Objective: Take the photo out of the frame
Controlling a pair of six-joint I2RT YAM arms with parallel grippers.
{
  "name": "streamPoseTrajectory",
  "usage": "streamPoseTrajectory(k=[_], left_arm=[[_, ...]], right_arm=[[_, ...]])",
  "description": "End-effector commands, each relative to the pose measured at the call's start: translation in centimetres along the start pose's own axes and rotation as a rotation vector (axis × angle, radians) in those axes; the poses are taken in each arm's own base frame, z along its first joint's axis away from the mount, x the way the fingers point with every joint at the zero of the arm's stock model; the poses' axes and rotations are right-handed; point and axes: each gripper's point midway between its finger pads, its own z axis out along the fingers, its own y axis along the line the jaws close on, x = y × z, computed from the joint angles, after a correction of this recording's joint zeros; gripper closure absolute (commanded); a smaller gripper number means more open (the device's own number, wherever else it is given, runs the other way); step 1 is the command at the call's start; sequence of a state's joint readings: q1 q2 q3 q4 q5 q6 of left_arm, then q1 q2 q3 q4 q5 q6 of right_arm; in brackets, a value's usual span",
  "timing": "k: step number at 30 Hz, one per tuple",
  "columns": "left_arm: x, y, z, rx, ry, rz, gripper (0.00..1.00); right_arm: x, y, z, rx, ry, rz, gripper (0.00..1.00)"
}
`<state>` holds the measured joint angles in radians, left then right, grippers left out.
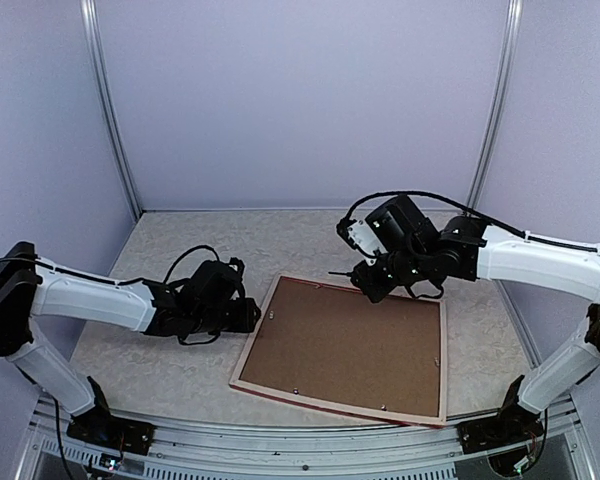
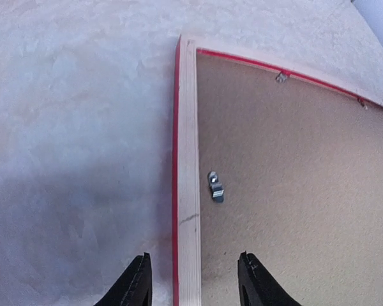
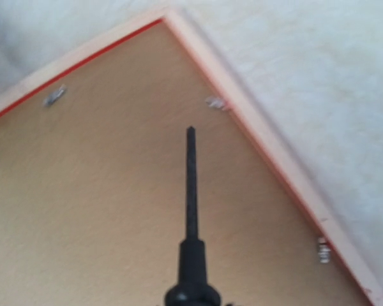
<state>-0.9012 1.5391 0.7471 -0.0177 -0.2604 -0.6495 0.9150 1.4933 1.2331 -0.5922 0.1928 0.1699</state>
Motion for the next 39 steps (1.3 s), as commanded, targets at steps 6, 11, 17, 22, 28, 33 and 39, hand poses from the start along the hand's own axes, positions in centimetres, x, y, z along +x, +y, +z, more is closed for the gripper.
streamPoseTrajectory(k=[6, 11, 17, 22, 28, 33, 39], left_arm=[[-9.3, -1.3, -0.9, 0.023, -0.171, 0.120, 0.46], [-13.0, -2.1, -0.1, 0.082, -0.269, 0.183, 0.41], [-16.5, -1.4, 1.9, 0.106, -0.247, 0.242, 0.41], [-16.8, 0.5, 5.7, 0.060, -0.158, 0.240, 0.41], [-13.8, 2.2, 10.0, -0.003, -0.032, 0.203, 0.41], [-11.8, 2.3, 11.2, 0.023, 0.000, 0.173, 0.41], [-9.6, 2.5, 12.4, 0.023, 0.039, 0.166, 0.42]], right_arm=[[0.2, -3.4, -1.5, 0.119, -0.119, 0.112, 1.00], [1.6, -4.3, -1.5, 0.126, -0.099, 0.142, 1.00], [2.9, -4.6, -1.3, 0.113, -0.074, 0.172, 1.00], [3.4, -4.8, -1.2, 0.113, -0.049, 0.192, 1.00], [4.4, -5.0, -0.9, 0.114, -0.029, 0.216, 1.00], [4.0, -5.7, -0.3, 0.094, -0.035, 0.256, 1.00], [3.7, -5.9, 0.7, 0.042, -0.023, 0.284, 1.00]])
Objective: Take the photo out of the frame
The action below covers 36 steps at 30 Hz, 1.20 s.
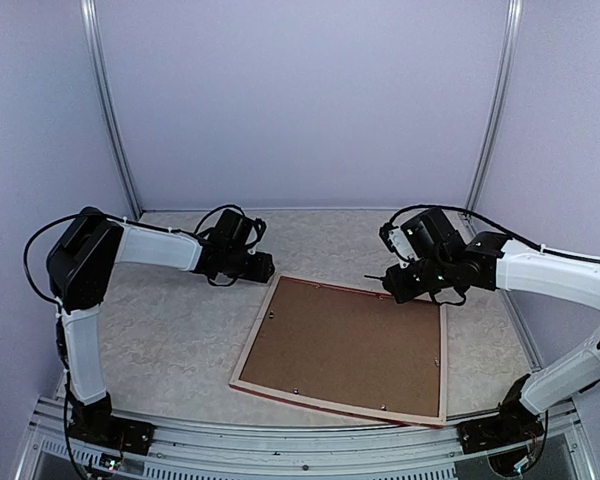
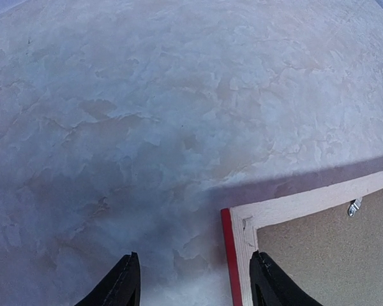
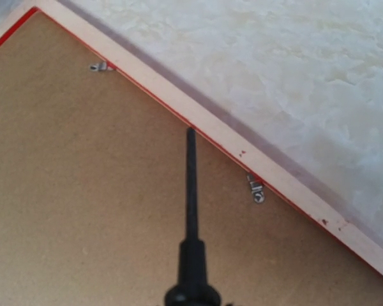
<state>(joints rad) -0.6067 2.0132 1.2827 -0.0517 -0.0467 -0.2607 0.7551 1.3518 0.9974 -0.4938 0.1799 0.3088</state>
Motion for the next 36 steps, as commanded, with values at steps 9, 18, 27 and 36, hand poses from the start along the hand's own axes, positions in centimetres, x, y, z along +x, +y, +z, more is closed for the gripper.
streamPoseTrajectory(k=[9, 18, 27, 36], left_arm=[[4.1, -1.4, 2.1, 0.023, 0.077, 0.003, 0.44], [5.6, -3.3, 1.4, 0.015, 0.086, 0.031, 0.48], [7.2, -3.3, 0.9, -0.015, 0.096, 0.023, 0.71], [7.7, -3.3, 0.6, -0.022, 0.102, 0.016, 0.77]], right_arm=[[-1.5, 1.6, 1.7, -0.092, -0.018, 0.017, 1.00], [-2.7, 3.6, 3.8, -0.167, 0.001, 0.004, 1.00], [-4.1, 6.2, 7.3, -0.251, 0.060, 0.005, 1.00], [-4.3, 7.1, 11.0, -0.246, 0.127, -0.009, 1.00]])
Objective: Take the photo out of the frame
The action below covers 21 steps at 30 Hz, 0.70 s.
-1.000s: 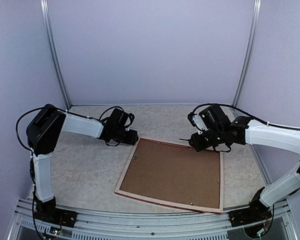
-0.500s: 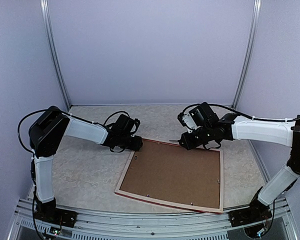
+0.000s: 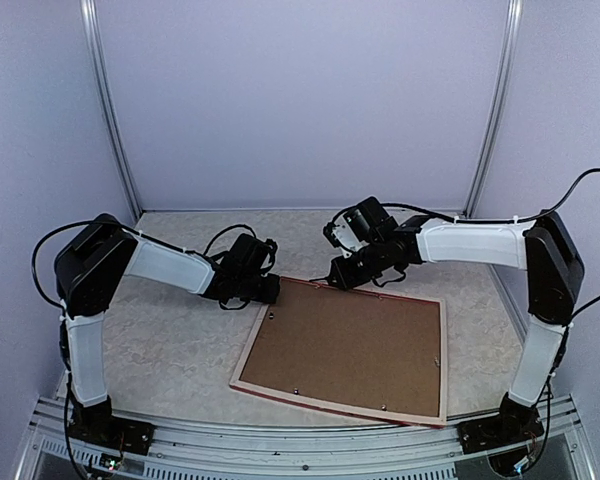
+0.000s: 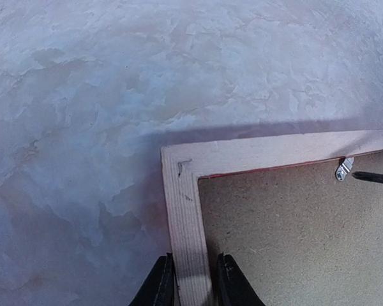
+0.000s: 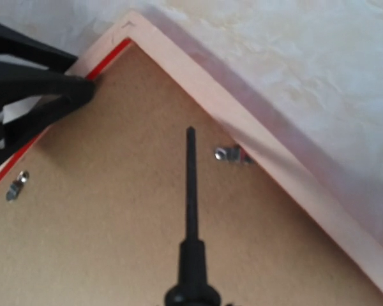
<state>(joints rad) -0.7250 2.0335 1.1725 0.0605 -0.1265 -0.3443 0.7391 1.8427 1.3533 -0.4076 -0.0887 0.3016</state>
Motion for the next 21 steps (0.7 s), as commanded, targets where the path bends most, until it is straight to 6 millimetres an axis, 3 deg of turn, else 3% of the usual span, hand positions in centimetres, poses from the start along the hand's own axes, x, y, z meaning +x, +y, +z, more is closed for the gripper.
streamPoseTrajectory(k=[1, 11, 21], left_arm=[[3.1, 0.3, -0.2, -0.021, 0.091, 0.014, 0.77], [3.3, 0.3, 0.0, -0.019, 0.098, 0.012, 0.81], [3.4, 0.5, 0.2, -0.029, 0.100, 0.003, 0.83]], right_arm=[[-0.2, -0.1, 1.0, 0.003, 0.028, -0.010, 1.00], [0.5, -2.3, 2.4, 0.120, 0.067, -0.009, 1.00], [1.7, -3.8, 1.1, 0.203, 0.097, -0.014, 1.00]])
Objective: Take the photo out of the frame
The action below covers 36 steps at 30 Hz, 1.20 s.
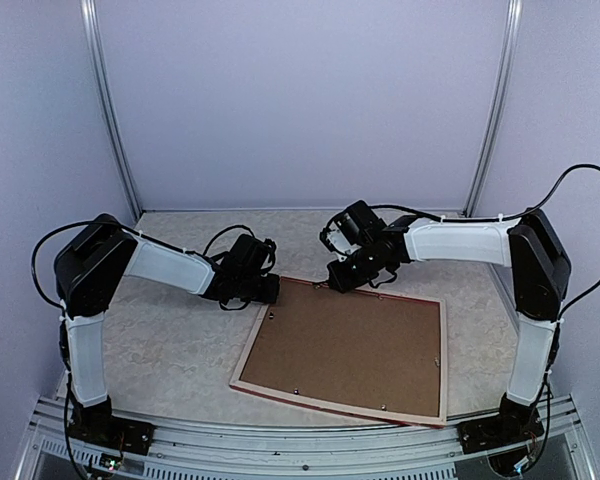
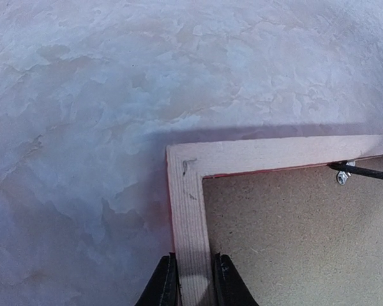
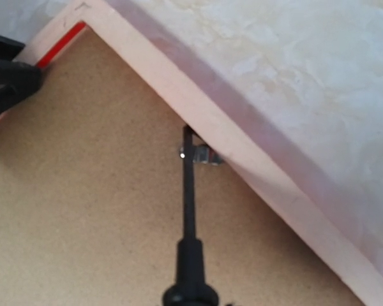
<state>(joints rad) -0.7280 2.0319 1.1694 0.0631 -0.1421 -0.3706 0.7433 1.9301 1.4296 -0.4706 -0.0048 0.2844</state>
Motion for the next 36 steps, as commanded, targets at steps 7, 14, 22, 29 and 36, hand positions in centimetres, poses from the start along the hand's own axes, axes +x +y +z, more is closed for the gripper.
streamPoseTrajectory(k=[7, 14, 22, 29, 36], left_arm=[[3.5, 0.8, 0.4, -0.027, 0.107, 0.017, 0.84], [3.5, 0.9, 0.5, -0.027, 0.108, 0.010, 0.85], [3.8, 0.8, 0.5, -0.025, 0.114, 0.010, 0.85], [3.8, 0.8, 0.4, -0.025, 0.115, 0.011, 0.86], [3.9, 0.8, 0.4, -0.026, 0.115, 0.010, 0.86]], right_arm=[[3.1, -3.0, -1.1, 0.140, 0.084, 0.014, 1.00], [4.0, -2.9, -1.6, 0.128, 0.096, 0.022, 1.00], [4.1, -1.6, -0.6, 0.053, 0.094, 0.017, 1.00], [2.0, 0.4, -2.0, -0.021, 0.025, -0.014, 1.00], [0.2, 1.9, -3.0, -0.084, -0.030, -0.015, 1.00]])
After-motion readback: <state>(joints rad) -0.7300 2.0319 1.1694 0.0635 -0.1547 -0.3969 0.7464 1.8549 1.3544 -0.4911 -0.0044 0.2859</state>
